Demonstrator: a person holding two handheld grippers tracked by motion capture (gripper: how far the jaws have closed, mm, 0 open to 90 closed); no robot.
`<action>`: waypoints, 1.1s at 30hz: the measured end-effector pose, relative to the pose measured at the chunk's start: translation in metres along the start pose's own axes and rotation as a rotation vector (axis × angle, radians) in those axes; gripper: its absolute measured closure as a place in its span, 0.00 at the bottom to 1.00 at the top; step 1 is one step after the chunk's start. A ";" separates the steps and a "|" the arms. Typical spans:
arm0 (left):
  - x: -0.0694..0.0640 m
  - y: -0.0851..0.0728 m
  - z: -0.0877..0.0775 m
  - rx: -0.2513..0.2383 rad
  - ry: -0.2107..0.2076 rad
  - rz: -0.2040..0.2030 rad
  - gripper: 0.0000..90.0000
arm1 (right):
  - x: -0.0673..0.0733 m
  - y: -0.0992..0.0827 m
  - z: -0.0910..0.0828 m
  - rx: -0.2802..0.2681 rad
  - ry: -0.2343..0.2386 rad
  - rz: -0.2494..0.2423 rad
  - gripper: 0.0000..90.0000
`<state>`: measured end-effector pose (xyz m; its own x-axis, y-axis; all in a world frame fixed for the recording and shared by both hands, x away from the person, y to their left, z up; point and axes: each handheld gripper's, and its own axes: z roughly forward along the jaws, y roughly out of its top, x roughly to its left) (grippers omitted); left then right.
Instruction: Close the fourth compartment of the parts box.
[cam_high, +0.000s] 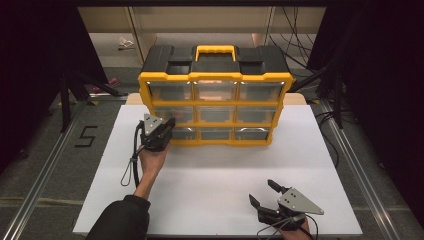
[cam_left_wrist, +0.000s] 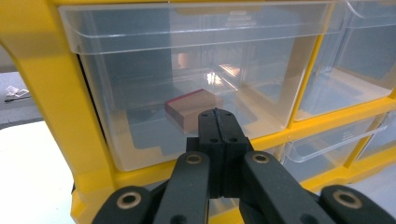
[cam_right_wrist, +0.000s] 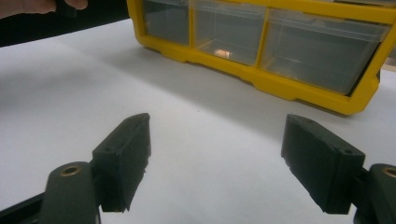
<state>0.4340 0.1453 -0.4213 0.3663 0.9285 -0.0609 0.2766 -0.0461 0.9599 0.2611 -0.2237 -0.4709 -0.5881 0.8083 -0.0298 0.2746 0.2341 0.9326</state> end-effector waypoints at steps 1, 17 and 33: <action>0.000 0.001 0.000 -0.001 0.000 0.003 1.00 | 0.000 0.000 0.000 0.000 0.000 0.001 0.28; -0.001 0.001 0.003 0.002 0.015 0.036 1.00 | 0.000 0.000 0.000 0.002 0.002 -0.005 0.28; 0.001 0.000 0.004 0.000 -0.010 -0.004 1.00 | 0.002 0.000 0.001 0.015 0.006 -0.027 0.28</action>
<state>0.4376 0.1445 -0.4221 0.3744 0.9248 -0.0671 0.2780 -0.0429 0.9596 0.2608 -0.2216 -0.4717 -0.6000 0.7983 -0.0526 0.2702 0.2640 0.9259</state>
